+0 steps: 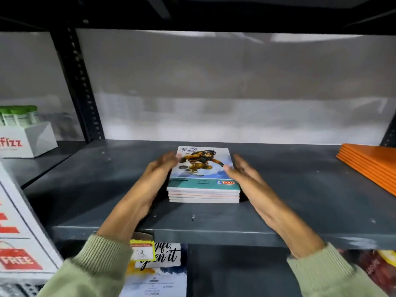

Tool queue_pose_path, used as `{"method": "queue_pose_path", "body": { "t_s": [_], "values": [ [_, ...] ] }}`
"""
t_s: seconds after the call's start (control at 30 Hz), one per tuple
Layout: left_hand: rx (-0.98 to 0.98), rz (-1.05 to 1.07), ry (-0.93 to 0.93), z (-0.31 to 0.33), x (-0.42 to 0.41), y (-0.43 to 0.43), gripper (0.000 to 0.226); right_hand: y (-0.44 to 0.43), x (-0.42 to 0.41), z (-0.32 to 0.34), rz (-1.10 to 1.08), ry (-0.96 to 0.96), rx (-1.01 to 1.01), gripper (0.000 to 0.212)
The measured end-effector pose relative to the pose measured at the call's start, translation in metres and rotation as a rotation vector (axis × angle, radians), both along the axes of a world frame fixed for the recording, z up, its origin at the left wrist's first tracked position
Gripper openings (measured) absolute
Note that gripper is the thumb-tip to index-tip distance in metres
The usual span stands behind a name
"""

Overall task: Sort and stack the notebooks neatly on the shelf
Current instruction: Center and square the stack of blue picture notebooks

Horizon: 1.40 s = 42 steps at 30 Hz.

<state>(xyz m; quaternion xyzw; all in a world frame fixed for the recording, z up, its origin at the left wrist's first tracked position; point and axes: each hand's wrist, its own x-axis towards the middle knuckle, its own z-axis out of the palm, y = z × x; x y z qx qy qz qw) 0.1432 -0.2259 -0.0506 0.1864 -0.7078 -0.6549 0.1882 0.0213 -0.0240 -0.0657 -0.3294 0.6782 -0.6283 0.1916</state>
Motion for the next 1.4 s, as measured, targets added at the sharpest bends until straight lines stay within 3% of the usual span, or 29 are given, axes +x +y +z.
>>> {"method": "queue_pose_path", "body": {
  "t_s": [0.1,0.17,0.37,0.47,0.6,0.8,0.97,1.23,1.33,1.4],
  "values": [
    [-0.262,-0.090,0.008,-0.009,0.022,-0.008,0.067,0.017,0.003,-0.008,-0.004,0.184,0.103,0.071],
    [-0.376,-0.087,-0.008,-0.013,0.024,-0.009,0.078,0.020,0.004,-0.008,-0.031,0.316,0.189,0.080],
    [-0.543,-0.036,0.030,-0.018,0.021,-0.009,0.073,0.020,0.014,0.001,-0.066,0.517,0.281,0.068],
    [-0.498,-0.032,0.055,-0.019,0.019,-0.011,0.066,0.019,0.014,0.003,-0.091,0.576,0.324,0.063],
    [-0.445,-0.037,0.046,-0.019,0.018,-0.012,0.059,0.019,0.015,0.002,-0.100,0.584,0.327,0.059],
    [-0.579,-0.005,0.057,-0.018,0.021,-0.008,0.043,0.018,0.014,0.003,-0.091,0.582,0.396,0.056],
    [-0.683,0.006,0.072,-0.017,0.024,-0.006,0.045,0.018,0.018,0.005,-0.087,0.578,0.407,0.053],
    [-0.682,0.018,0.031,-0.018,0.023,-0.008,0.050,0.017,0.024,0.007,-0.108,0.608,0.446,0.052],
    [-0.500,0.013,0.026,-0.011,0.027,-0.012,0.070,0.021,0.023,0.004,-0.113,0.507,0.427,0.060],
    [-0.309,0.111,0.087,-0.003,0.025,-0.011,0.077,0.018,0.022,0.007,-0.120,0.232,0.259,0.058]
  ]
}}
